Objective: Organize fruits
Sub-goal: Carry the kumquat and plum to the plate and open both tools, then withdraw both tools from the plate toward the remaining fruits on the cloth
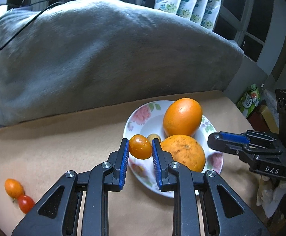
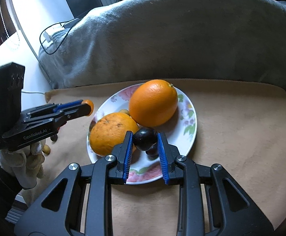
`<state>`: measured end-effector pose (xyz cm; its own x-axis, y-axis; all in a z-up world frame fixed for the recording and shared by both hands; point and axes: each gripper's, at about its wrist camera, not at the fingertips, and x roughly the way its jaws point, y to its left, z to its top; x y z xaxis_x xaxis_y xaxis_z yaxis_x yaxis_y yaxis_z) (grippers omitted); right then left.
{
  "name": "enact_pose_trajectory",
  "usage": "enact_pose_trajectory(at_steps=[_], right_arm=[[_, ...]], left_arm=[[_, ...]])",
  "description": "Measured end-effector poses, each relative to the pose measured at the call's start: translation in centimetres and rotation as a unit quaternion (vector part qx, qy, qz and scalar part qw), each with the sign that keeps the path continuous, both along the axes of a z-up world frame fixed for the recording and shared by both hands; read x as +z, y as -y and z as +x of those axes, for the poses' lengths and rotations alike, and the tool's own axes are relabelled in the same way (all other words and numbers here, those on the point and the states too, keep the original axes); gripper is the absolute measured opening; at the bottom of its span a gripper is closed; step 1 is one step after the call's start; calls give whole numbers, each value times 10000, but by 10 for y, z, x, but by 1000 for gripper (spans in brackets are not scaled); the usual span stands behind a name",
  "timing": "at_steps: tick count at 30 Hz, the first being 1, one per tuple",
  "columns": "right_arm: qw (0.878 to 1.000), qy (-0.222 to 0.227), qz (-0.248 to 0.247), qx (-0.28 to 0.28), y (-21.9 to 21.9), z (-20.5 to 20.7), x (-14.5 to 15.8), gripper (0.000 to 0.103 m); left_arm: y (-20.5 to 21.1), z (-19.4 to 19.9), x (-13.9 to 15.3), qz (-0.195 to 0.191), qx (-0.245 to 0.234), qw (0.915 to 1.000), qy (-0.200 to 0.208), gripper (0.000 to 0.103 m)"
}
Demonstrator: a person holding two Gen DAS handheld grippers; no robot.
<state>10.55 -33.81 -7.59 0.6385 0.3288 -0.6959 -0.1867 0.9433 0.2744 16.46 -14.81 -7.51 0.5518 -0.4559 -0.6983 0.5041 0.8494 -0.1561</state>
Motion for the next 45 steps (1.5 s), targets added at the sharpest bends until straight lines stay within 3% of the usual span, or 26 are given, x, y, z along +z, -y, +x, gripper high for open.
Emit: enact_pose_trajectory(at_steps=[21, 23, 25, 30, 33, 40, 43, 45], right_arm=[[9996, -13, -271, -36, -4, 1, -5, 29], [9996, 34, -286, -66, -4, 0, -4, 50], [9994, 110, -309, -93, -4, -1, -2, 60], [9992, 164, -362, -64, -5, -3, 1, 61], [9990, 222, -385, -64, -5, -4, 2, 73], [9986, 265, -446, -54, -10, -7, 5, 76], [9984, 352, -443, -95, -12, -10, 9, 89], [9981, 383, -467, -81, -16, -12, 11, 89]], left_arm=[[20, 6, 7, 23, -91, 9999, 85, 26], [20, 6, 8, -3, -97, 9999, 103, 33], [21, 6, 10, -14, -112, 9999, 120, 38], [23, 4, 13, -35, -125, 9998, 166, 54], [24, 3, 14, -52, -126, 9997, 189, 65], [20, 3, 19, -118, -84, 9997, 218, 68], [15, 2, 21, -126, -53, 9996, 233, 70], [12, 1, 22, -138, -33, 9996, 239, 70]])
